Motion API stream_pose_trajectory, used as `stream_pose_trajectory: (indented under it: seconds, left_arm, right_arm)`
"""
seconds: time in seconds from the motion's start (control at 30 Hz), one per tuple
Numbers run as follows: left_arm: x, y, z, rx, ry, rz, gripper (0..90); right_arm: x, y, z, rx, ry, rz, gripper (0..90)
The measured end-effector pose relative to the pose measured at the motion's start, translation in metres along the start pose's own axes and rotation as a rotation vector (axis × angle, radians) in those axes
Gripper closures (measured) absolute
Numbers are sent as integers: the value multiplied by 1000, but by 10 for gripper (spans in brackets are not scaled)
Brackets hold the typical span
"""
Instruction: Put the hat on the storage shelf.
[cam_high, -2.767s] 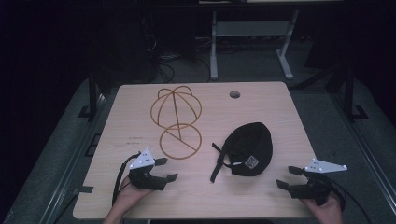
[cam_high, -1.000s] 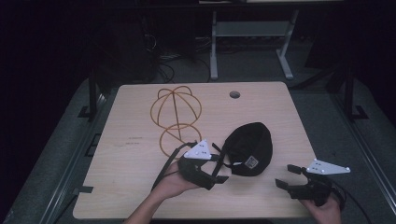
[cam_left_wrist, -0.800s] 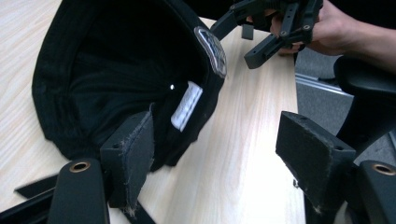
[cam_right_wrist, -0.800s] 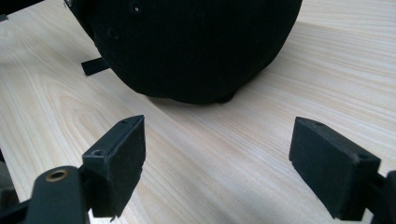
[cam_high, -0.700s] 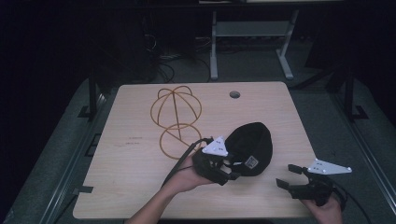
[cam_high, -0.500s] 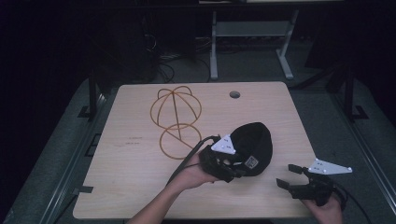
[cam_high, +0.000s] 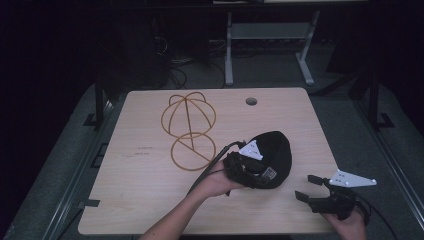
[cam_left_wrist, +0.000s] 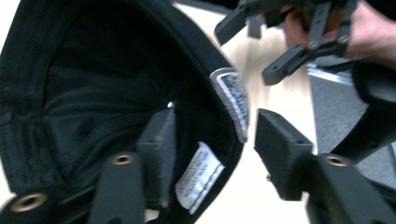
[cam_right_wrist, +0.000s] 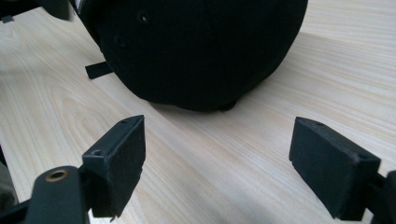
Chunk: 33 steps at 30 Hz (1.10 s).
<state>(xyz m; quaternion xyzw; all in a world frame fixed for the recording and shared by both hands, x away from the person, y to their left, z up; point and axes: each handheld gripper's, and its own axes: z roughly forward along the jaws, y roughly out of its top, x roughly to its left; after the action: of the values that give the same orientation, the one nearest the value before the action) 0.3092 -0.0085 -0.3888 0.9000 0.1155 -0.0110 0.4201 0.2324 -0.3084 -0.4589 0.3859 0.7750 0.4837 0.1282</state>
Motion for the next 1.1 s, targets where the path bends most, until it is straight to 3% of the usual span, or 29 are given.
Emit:
stream_pose_trajectory:
  seconds: [0.03,0.2,0.27,0.4,0.43,0.6,0.63,0.7,0.87,0.9,0.93,0.97,1.0,1.03,1.07,1.1]
  left_arm:
    - [-1,1,1,0,-3,28,656]
    - [-5,5,4,0,-43,52,791]
    - [-9,9,6,2,-69,81,799]
    - [-12,12,4,-12,-110,92,803]
    - [-14,13,3,-14,-138,105,805]
    - [-19,16,0,-16,-184,141,809]
    - [-22,15,-2,-16,-224,165,809]
    - [-25,13,-2,-4,-260,195,809]
    - [-26,9,0,25,-289,217,812]
    - [-25,8,0,23,-293,213,812]
    - [-23,7,0,20,-292,211,812]
    - [-20,6,0,18,-281,198,811]
    - [-20,6,0,18,-281,198,811]
    - [-16,4,-1,17,-268,188,811]
    - [-16,4,-1,17,-268,188,811]
    - [-15,4,-2,15,-263,182,811]
  right_arm:
    - [1,0,0,1,0,-2,177]
    - [3,3,-1,-38,16,-18,170]
    - [3,4,0,-50,24,-13,164]
    - [4,4,2,-61,45,-12,161]
    - [6,5,3,-68,54,-19,161]
    - [9,7,4,-75,64,-31,162]
    - [8,7,5,-73,65,-30,162]
    - [7,6,6,-69,68,-31,161]
    - [4,5,12,-62,113,-29,177]
    - [3,5,18,-63,137,-35,240]
    - [3,5,18,-63,137,-35,240]
    - [1,5,23,-63,174,-38,411]
    - [1,5,23,-63,174,-38,411]
    - [1,6,26,-66,204,-49,565]
    - [1,6,26,-66,204,-49,565]
    - [4,7,27,-62,197,-85,724]
